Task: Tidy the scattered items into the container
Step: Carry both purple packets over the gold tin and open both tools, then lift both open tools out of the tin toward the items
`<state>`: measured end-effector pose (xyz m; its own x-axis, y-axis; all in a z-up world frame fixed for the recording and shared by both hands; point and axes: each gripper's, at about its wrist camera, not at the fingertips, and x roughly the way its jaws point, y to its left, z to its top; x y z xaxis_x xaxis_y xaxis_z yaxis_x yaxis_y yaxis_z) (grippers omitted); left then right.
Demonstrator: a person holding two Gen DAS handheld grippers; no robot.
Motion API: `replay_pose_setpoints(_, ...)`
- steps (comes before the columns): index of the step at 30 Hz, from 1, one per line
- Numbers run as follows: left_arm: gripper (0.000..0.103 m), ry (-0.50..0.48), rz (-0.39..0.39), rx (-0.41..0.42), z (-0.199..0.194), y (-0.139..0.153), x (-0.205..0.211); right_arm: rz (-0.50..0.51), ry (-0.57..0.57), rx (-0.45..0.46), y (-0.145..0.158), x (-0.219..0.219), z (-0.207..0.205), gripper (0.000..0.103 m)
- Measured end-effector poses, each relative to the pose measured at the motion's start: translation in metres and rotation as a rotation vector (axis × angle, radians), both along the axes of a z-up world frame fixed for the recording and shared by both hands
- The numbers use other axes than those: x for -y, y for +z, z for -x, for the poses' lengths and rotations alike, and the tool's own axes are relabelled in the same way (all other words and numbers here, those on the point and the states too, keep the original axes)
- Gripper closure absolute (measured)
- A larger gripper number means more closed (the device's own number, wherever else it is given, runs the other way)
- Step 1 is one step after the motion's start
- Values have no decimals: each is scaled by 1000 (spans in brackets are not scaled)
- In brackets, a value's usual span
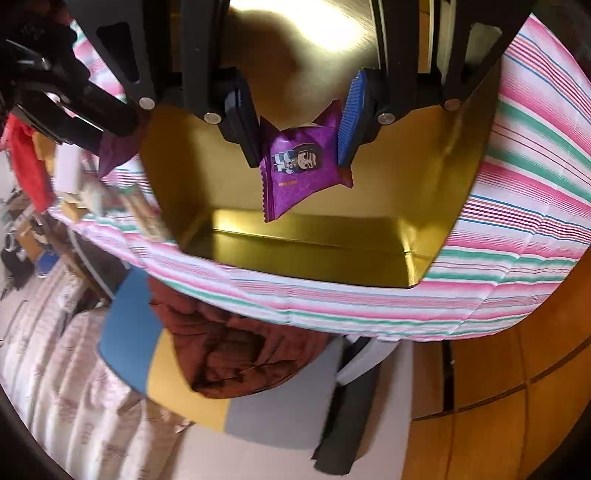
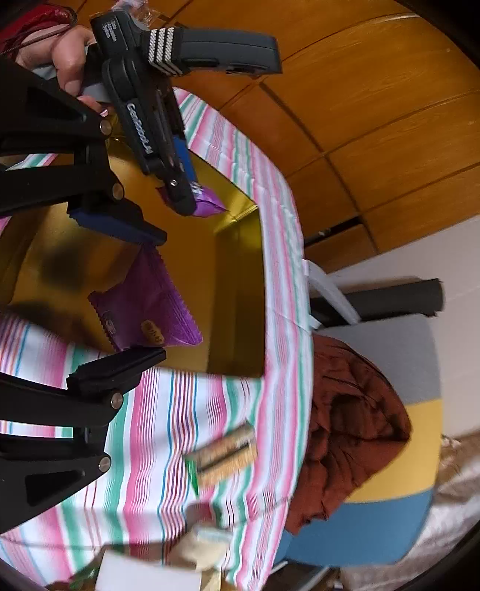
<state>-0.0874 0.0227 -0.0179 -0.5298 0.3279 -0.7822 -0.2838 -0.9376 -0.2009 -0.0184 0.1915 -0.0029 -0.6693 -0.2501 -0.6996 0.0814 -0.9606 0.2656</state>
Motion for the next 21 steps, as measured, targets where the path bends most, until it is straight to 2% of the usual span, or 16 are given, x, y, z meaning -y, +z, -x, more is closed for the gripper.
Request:
replay_pose_setpoints(5, 59, 51, 56, 54, 26, -16, 5, 83, 19, 110, -22, 14, 46, 41)
replay_pose_setpoints(6, 58, 68, 59, 66, 29, -17, 8, 105, 16, 131, -26, 14, 53, 38)
replay_pose_setpoints(8, 57, 98, 59, 76, 33, -16, 12, 181, -15, 170, -33, 10, 64, 23)
replay_pose_setpoints(9, 56, 114, 61, 73, 32, -15, 16, 207, -33, 171, -32, 5, 65, 19)
replay_pose_setpoints(11, 55, 141, 70, 64, 29, -13, 22, 282, -82, 141, -28, -7, 57, 10)
replay_pose_setpoints(13, 55, 173, 48, 56, 27, -11, 28, 310, -107, 89, -21, -17, 44, 10)
replay_pose_setpoints(17, 53, 230, -53, 47, 15, -5, 37, 249, -117, -15, -6, -26, 14, 10)
replay_pose_setpoints(21, 52, 255, -95, 40, 3, -1, 33, 175, -135, -86, 4, -32, -15, 10)
